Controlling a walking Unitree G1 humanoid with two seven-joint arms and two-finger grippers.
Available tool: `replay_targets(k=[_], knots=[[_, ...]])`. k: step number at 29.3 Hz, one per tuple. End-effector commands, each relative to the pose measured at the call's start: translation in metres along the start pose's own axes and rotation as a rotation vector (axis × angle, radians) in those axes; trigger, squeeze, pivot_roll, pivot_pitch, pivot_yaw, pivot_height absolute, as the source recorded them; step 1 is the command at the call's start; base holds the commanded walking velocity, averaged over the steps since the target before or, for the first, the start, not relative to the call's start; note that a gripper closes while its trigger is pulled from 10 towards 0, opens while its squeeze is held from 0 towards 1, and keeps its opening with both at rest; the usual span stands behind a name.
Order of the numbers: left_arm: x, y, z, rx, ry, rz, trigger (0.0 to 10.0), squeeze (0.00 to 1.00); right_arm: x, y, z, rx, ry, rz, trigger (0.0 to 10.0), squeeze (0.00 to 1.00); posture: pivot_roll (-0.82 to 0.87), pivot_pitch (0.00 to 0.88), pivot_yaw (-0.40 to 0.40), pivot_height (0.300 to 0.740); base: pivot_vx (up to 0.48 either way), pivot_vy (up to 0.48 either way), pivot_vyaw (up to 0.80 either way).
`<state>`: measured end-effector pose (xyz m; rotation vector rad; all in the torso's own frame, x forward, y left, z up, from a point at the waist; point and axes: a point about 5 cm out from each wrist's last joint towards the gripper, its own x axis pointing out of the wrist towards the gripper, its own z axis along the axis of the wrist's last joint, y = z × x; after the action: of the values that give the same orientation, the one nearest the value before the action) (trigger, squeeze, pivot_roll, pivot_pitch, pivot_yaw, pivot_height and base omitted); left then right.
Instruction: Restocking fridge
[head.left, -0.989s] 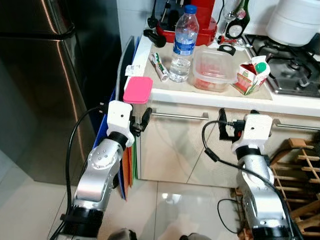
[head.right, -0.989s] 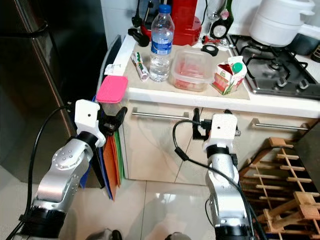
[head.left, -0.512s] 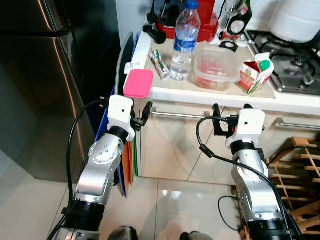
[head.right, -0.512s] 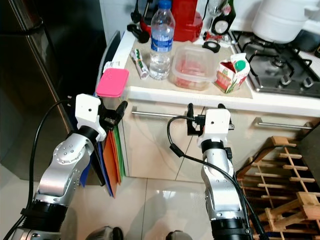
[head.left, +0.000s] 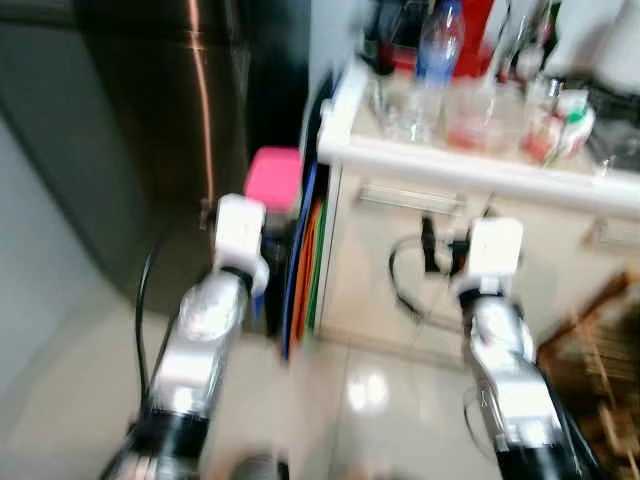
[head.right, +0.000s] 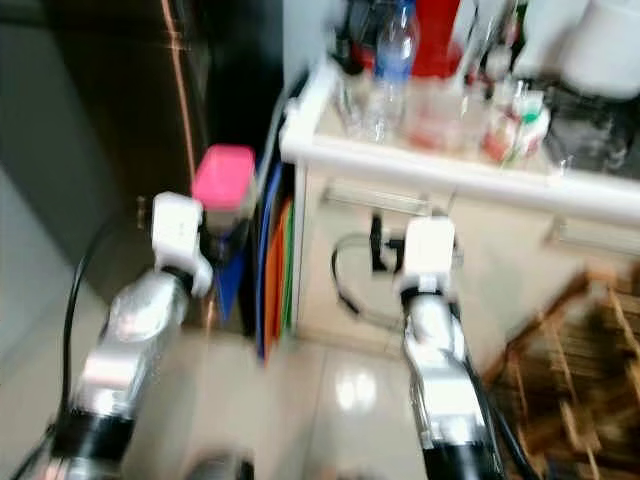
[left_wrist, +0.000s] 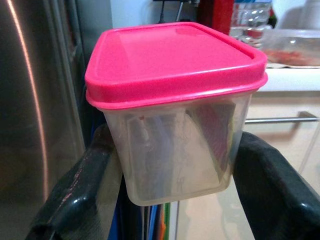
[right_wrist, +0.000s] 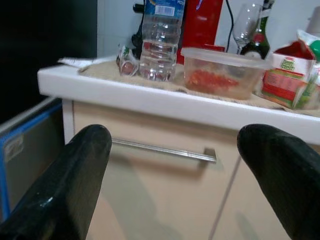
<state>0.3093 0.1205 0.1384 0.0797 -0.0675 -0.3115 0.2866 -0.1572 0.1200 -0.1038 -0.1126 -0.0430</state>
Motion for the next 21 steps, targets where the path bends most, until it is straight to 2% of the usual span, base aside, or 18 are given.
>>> replay_targets(k=[1,12,16,18,21], knots=[[0.0010,-0.0009,0.0034,0.015,-0.015,-0.009,10.0,0.00,-0.0002,-0.0005,0.0008,-0.008,-0.011,-0.005,10.0,0.00,-0.03,0.000,-0.019,0.740,-0.277,0.000,0.00],[0.0008,-0.0018,-0.0003,0.009,-0.026,-0.023,10.0,0.00,-0.0031,-0.0015,-0.0016,-0.020,-0.007,0.000,10.0,0.00,-0.04,0.000,-0.021,0.740,-0.283,0.000,0.00],[0.0006,-0.0030,-0.0009,-0.003,-0.032,-0.034,10.0,0.00,-0.0046,-0.0031,-0.0032,-0.028,-0.004,0.000,10.0,0.00,-0.05,0.000,-0.023,0.740,0.000,0.000,0.00],[0.0002,-0.0050,-0.0002,-0.009,-0.045,-0.047,10.0,0.00,-0.0053,-0.0036,-0.0043,-0.031,-0.001,-0.001,10.0,0.00,-0.05,0.000,-0.023,0.740,0.000,-0.292,0.00],[0.0004,-0.0096,0.0004,0.025,-0.054,-0.067,10.0,0.00,-0.0052,-0.0041,-0.0051,-0.035,0.002,-0.002,10.0,0.00,-0.05,0.000,-0.023,0.740,0.000,-0.410,0.00]])
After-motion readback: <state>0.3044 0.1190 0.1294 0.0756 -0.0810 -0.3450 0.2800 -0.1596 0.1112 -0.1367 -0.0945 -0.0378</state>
